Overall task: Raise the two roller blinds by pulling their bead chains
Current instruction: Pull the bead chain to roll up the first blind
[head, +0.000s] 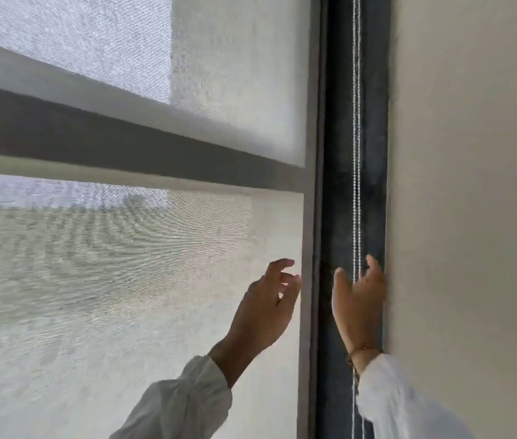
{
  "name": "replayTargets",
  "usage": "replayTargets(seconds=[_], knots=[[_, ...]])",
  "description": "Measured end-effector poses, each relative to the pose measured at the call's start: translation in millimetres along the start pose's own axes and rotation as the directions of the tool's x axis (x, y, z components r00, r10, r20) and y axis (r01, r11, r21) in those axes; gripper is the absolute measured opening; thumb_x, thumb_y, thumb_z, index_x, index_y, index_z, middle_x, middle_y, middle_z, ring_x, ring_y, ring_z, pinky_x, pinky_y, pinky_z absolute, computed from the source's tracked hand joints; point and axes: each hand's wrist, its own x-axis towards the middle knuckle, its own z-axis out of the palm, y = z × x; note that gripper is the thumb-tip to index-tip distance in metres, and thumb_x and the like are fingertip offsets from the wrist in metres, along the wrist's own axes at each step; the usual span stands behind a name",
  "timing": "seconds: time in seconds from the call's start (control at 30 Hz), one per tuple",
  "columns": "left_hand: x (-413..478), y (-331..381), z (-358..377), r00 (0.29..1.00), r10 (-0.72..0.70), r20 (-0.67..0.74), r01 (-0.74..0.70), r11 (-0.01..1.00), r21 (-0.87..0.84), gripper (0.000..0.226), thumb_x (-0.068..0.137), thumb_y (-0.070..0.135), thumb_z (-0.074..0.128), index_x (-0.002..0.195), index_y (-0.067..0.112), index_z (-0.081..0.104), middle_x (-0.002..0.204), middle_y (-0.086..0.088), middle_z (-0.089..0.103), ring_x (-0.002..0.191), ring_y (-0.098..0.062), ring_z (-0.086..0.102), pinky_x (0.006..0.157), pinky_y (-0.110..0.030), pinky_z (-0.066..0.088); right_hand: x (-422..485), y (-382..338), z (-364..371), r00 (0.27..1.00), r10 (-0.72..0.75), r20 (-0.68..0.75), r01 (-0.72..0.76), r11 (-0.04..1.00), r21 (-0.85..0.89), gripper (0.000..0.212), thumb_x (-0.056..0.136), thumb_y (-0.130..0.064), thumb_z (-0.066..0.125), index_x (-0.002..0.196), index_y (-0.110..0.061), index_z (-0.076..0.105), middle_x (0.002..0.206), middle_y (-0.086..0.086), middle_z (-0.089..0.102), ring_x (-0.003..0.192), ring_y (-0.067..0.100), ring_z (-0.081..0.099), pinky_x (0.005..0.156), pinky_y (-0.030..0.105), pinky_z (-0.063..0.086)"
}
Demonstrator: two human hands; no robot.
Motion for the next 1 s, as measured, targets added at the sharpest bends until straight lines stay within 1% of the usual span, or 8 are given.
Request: replayTargets(seconds=[0.2,0.3,0.4,0.53,0.7,0.8,0.93,1.0], knots=[[37,-5,56,0.995,-0.003,0.103,0.010,0.998,-0.065,0.038,0.090,0.045,0.038,0.123,0.028,0.038,0.104,0.011,0.060,0.082,-0.005,0.059,0.060,-0.007,0.041,36,35,8,0.999,0.033,0.006,-0.033,0.999,-0.006,0.056,0.085,-0.012,0.060,0.133,0.001,0.036,0.136,0.024,0.044,0.121,0.036,0.048,0.102,0.049,0.040],[54,-8,72,0.986,-0.070,0.149,0.086,0.991,-0.105,0.040,0.094,0.040,0.038,0.129,0.022,0.034,0.108,0.011,0.052,0.097,-0.008,0.055,0.060,0.003,0.036,50,41,10,0.999,0.043,0.030,-0.044,0.998,0.054,0.053,0.084,-0.011,0.060,0.132,0.000,0.039,0.133,0.020,0.048,0.113,0.033,0.055,0.097,0.043,0.046],[66,-9,81,0.972,-0.157,0.175,0.185,0.969,-0.161,0.041,0.095,0.039,0.037,0.131,0.022,0.033,0.114,0.001,0.054,0.101,-0.014,0.054,0.069,-0.005,0.039,60,38,11,0.999,0.034,0.015,-0.034,0.999,0.040,0.047,0.084,-0.012,0.062,0.127,-0.003,0.046,0.126,0.015,0.055,0.108,0.027,0.057,0.087,0.025,0.041],[73,-5,86,0.961,-0.217,0.172,0.257,0.929,-0.267,0.037,0.095,0.035,0.040,0.128,0.019,0.038,0.122,-0.013,0.056,0.108,-0.025,0.056,0.094,-0.045,0.047,63,34,6,0.998,-0.010,0.059,0.010,1.000,0.002,0.026,0.086,-0.013,0.059,0.111,-0.007,0.060,0.101,0.009,0.067,0.083,0.016,0.056,0.074,0.022,0.040],[73,8,87,0.980,-0.141,0.144,0.160,0.978,-0.135,0.036,0.096,0.034,0.035,0.129,0.020,0.038,0.121,-0.019,0.057,0.097,-0.029,0.058,0.065,-0.023,0.043,60,31,-4,0.985,-0.015,0.169,-0.002,0.995,0.100,0.020,0.092,-0.022,0.053,0.088,-0.011,0.069,0.067,-0.003,0.064,0.052,0.003,0.053,0.052,0.017,0.040],[69,22,86,0.980,-0.163,0.118,0.181,0.970,-0.162,0.034,0.096,0.033,0.034,0.126,0.019,0.042,0.120,-0.017,0.057,0.109,-0.035,0.055,0.085,-0.040,0.047,53,22,-11,0.983,0.045,0.176,-0.090,0.963,0.255,0.031,0.094,-0.035,0.047,0.076,-0.020,0.067,0.058,-0.005,0.061,0.042,0.002,0.050,0.044,0.019,0.040],[72,30,87,0.987,-0.161,0.004,0.159,0.972,-0.175,0.012,0.096,0.026,0.034,0.093,0.021,0.044,0.092,-0.007,0.052,0.084,-0.018,0.049,0.073,-0.035,0.039,46,7,-23,0.993,0.068,0.098,-0.100,0.927,0.362,0.044,0.095,-0.037,0.042,0.063,-0.016,0.064,0.046,-0.003,0.046,0.046,0.014,0.041,0.051,0.030,0.035],[79,27,92,0.970,-0.240,0.042,0.243,0.958,-0.149,0.017,0.094,0.029,0.038,0.102,0.015,0.045,0.101,-0.009,0.056,0.097,-0.026,0.054,0.084,-0.039,0.043,41,2,-29,0.995,0.056,0.076,-0.082,0.916,0.392,0.045,0.095,-0.035,0.044,0.059,-0.015,0.061,0.044,-0.006,0.045,0.047,0.016,0.039,0.052,0.030,0.035]])
